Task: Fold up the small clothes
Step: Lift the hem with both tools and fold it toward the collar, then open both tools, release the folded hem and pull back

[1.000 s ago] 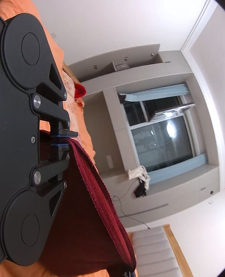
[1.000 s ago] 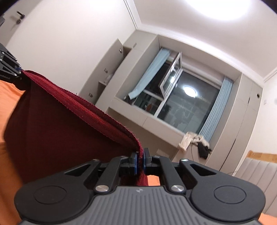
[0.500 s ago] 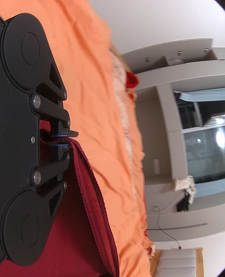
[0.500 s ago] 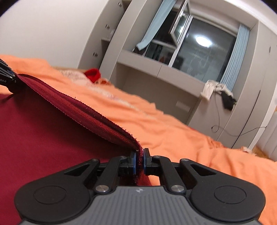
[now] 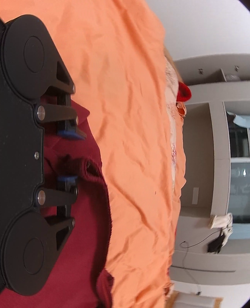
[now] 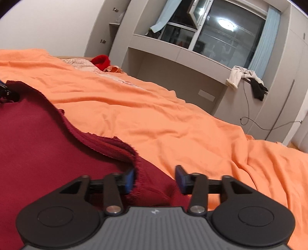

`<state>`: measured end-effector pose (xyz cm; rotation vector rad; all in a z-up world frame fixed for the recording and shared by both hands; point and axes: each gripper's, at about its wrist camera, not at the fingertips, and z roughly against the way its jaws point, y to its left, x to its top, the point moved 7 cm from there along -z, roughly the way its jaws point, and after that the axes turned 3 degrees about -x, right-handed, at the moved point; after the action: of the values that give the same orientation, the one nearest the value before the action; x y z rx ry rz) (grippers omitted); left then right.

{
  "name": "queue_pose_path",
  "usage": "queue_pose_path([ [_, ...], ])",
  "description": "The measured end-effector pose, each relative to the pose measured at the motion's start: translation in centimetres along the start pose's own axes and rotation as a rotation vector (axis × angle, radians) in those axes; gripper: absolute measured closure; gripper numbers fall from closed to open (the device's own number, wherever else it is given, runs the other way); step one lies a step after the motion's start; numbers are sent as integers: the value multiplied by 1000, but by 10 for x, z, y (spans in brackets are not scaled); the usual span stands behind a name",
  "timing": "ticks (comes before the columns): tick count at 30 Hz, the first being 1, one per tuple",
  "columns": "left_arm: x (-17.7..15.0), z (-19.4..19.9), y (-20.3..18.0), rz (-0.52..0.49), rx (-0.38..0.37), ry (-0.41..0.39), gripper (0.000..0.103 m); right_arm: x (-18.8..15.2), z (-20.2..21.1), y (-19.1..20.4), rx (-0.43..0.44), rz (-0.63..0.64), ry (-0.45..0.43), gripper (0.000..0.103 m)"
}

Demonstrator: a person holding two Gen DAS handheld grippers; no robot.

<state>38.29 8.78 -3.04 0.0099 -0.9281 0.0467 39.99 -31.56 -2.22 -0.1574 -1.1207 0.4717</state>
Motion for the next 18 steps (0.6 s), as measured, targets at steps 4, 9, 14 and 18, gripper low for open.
queue_pose_path([
  [4,0,14,5,49,-15,-31,43,-1,10,-12,-20,-29,-14,8],
  [9,5,34,1,16,-12,-117,32,4,40,-23,47,-17,-91,0],
  [14,7,38,-18,-81,-41,-156,24,2,45,-17,63,-5,-101,0],
  [18,-6,18,-19,-115,40,-51,22,-8,16,-22,-106,12,-37,0],
])
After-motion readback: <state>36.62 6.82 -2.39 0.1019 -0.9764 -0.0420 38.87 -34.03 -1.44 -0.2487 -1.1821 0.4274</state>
